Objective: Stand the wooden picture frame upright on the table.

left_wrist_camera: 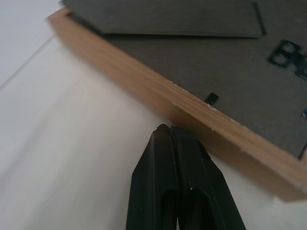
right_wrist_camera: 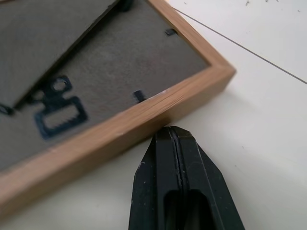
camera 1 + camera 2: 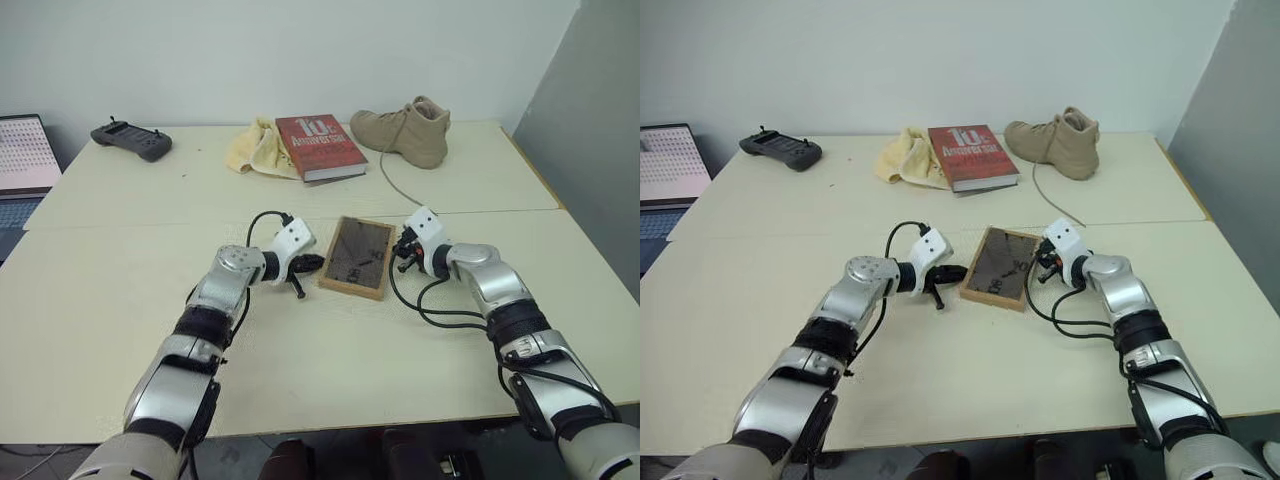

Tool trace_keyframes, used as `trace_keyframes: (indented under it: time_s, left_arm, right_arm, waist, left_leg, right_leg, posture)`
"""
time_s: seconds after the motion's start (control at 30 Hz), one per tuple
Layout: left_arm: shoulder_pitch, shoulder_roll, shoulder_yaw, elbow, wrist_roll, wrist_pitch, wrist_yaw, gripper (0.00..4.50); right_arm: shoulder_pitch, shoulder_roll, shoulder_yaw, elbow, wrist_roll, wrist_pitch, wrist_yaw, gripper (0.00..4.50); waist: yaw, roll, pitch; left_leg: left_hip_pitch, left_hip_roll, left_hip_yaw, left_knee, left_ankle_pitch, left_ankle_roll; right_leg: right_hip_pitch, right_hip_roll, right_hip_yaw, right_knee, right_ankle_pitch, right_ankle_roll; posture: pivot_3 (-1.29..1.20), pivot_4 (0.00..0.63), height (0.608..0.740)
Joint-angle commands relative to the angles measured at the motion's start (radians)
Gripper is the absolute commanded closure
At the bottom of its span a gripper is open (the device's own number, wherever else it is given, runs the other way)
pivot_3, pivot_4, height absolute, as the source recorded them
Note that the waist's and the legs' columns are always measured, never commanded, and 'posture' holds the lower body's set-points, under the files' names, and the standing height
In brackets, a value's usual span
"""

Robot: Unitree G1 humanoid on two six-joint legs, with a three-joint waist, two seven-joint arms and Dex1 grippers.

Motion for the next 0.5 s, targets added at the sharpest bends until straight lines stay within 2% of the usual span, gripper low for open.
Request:
trace_keyframes:
  time_s: [0.03, 0.17, 0.3, 0.4, 0.5]
  left_arm:
    - [0.092, 0.067, -0.026, -0.269, -0.029, 0.109, -0.069, 4.49]
    - [0.2, 0.15, -0.023, -0.483, -0.057, 0.228, -0.107, 4.49]
    - [0.287, 0.26, -0.026, -0.643, -0.073, 0.324, -0.154, 4.49]
    - [0.329, 0.332, -0.025, -0.685, -0.075, 0.332, -0.173, 4.49]
    - [0.335, 0.362, -0.016, -0.663, -0.072, 0.327, -0.158, 4.49]
  right_arm:
    - [-0.027, 0.027, 0.016, -0.057, 0.011, -0.02, 0.06, 4.5]
    - [0.025, 0.016, 0.062, -0.195, 0.033, 0.03, 0.175, 4.5]
    - [0.108, -0.05, 0.132, -0.364, 0.048, 0.077, 0.324, 4.5]
    - [0.142, -0.085, 0.152, -0.44, 0.054, 0.116, 0.367, 4.5]
    - [0.158, -0.096, 0.154, -0.476, 0.057, 0.144, 0.369, 4.5]
  waist:
    - [-0.005, 0.0, 0.0]
    - [-0.006, 0.0, 0.0]
    - [-0.001, 0.001, 0.0]
    - [0.004, 0.001, 0.0]
    - [0.005, 0.001, 0.0]
  left_leg:
    - [0.0, 0.0, 0.0, 0.0, 0.0, 0.0]
    - [0.0, 0.0, 0.0, 0.0, 0.0, 0.0]
    - [-0.001, 0.0, -0.001, 0.0, -0.002, 0.003]
    - [0.0, 0.0, -0.001, 0.0, -0.002, 0.004]
    - [0.0, 0.0, -0.002, 0.0, -0.002, 0.004]
  right_leg:
    - [-0.001, 0.0, 0.002, 0.001, 0.0, 0.0]
    - [-0.001, 0.0, 0.001, 0.001, 0.0, 0.0]
    - [-0.001, 0.0, 0.001, 0.0, 0.0, 0.0]
    - [0.0, 0.0, 0.0, 0.0, 0.0, 0.0]
    - [0.0, 0.0, 0.0, 0.001, 0.0, 0.0]
  posture:
    - [0.0, 0.15, 0.74]
    - [0.0, 0.15, 0.74]
    - [0.0, 0.15, 0.74]
    - [0.0, 0.15, 0.74]
    - [0.0, 0.15, 0.74]
